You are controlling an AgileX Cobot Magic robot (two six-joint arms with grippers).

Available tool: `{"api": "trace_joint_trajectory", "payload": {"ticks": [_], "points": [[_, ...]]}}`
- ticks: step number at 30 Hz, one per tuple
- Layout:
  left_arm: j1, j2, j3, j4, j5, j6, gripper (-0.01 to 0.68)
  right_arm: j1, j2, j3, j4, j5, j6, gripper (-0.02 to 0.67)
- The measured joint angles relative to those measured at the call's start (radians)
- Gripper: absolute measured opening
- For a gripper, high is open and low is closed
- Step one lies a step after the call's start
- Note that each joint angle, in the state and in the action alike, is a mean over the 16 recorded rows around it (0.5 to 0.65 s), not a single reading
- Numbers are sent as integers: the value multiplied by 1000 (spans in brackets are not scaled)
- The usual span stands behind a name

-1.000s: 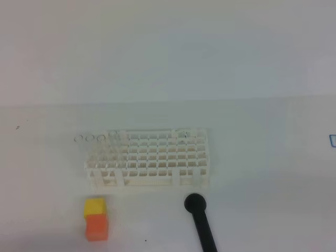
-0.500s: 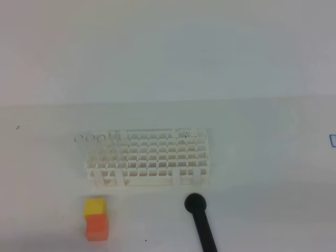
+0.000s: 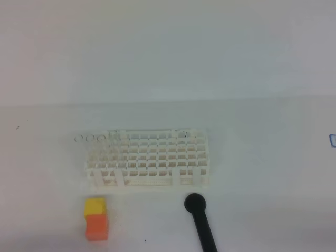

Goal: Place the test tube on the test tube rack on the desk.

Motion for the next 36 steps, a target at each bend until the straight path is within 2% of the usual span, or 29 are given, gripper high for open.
{"api": "trace_joint_trajectory", "payload": {"ticks": [5,13,36], "points": [[0,0,0,0,0,0,-1,0,-10,21,-53,121,150,-1],[0,0,0,0,0,0,-1,0,-11,20,-84,240,236,-1],[0,0,0,0,0,0,-1,18,-11,16,-145,259,266,-1]]}}
